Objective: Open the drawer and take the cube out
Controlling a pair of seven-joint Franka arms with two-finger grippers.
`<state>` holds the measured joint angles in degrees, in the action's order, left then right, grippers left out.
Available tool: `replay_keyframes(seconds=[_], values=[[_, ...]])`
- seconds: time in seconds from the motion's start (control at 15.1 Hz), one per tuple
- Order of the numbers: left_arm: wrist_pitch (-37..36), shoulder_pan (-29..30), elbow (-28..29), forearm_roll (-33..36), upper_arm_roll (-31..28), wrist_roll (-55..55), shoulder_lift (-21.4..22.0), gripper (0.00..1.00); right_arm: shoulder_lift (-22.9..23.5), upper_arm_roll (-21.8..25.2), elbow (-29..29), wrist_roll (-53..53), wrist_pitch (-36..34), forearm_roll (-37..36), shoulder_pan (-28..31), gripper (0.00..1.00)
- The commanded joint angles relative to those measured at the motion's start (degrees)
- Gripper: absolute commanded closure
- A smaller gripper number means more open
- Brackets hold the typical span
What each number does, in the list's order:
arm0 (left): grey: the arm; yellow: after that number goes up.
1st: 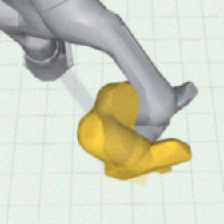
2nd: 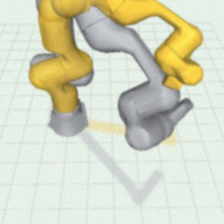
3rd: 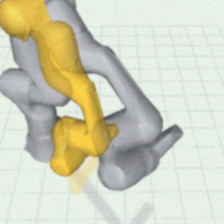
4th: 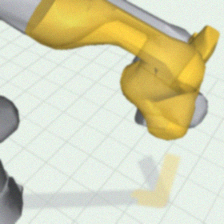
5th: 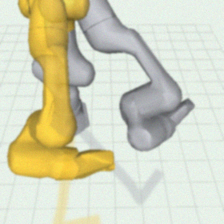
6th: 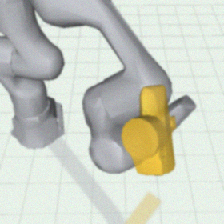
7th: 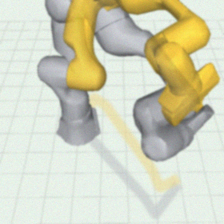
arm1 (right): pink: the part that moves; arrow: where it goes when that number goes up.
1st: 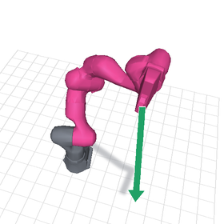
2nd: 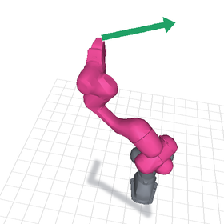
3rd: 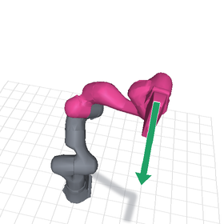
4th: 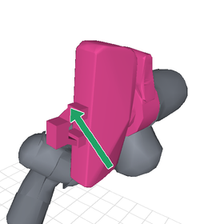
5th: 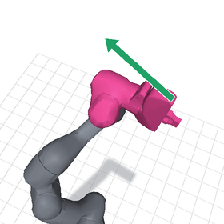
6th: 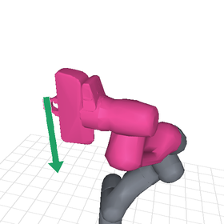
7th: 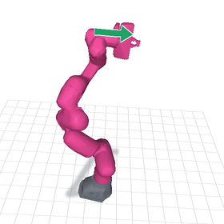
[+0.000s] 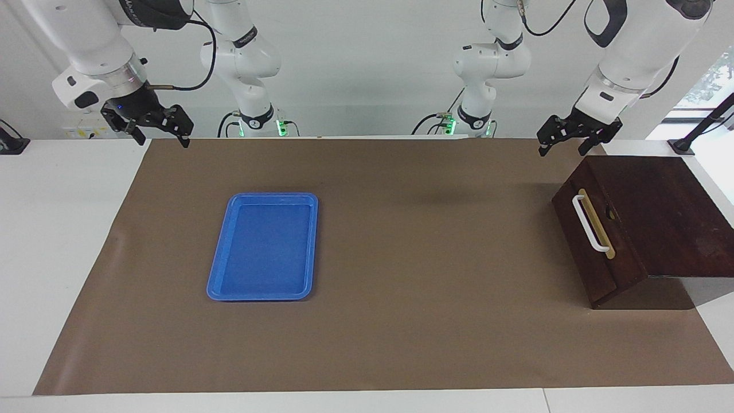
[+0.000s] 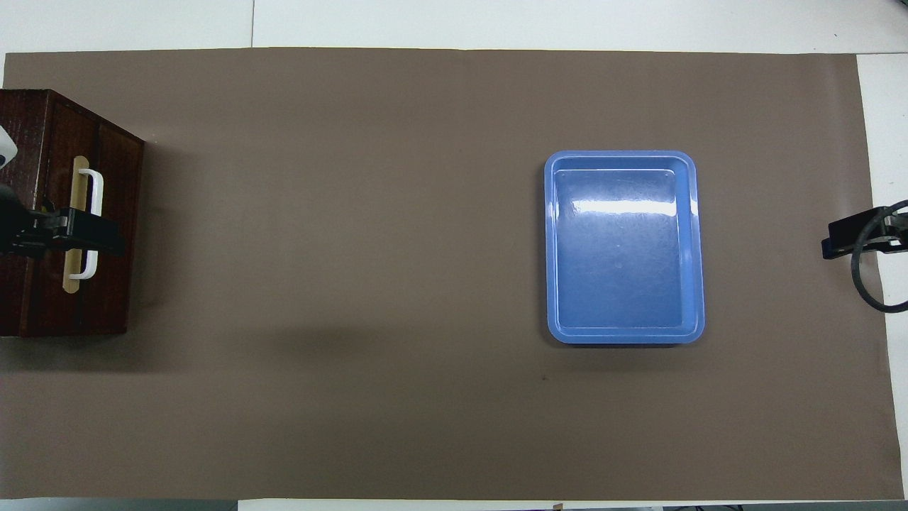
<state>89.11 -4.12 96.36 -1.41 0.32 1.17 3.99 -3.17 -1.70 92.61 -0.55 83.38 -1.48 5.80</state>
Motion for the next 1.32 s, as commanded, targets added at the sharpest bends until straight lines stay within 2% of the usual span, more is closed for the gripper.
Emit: replay_keyframes(seconds=[0.0,0.2,0.4,0.66,1.06,1.25], values=[[3.7,-0.4,3.9,0.9,-0.2,-0.6,2.0,0.00,-0.4,0.0,0.2,0.7,0.6,-0.1,0.6,0.00],[5.6,-0.5,6.5,0.9,-0.2,-0.6,3.0,0.00,-0.5,0.0,0.2,0.6,0.5,-0.1,0.5,0.00],[6.1,-0.5,6.6,1.1,-0.4,-0.2,1.7,0.00,-0.5,0.0,0.3,0.7,0.5,-0.1,0.6,0.00],[12.0,-1.3,10.2,9.0,-0.2,-0.1,0.8,0.00,-0.6,-0.1,0.5,0.2,0.5,-0.1,0.4,0.00],[22.4,-2.3,12.5,20.6,-0.4,2.0,-6.4,0.00,-0.6,-0.1,0.6,0.3,0.5,-0.1,0.2,0.00],[28.9,-1.2,15.4,21.0,-0.5,2.0,-7.4,0.00,-0.6,-0.1,0.6,0.1,0.5,-0.1,-0.1,0.00]])
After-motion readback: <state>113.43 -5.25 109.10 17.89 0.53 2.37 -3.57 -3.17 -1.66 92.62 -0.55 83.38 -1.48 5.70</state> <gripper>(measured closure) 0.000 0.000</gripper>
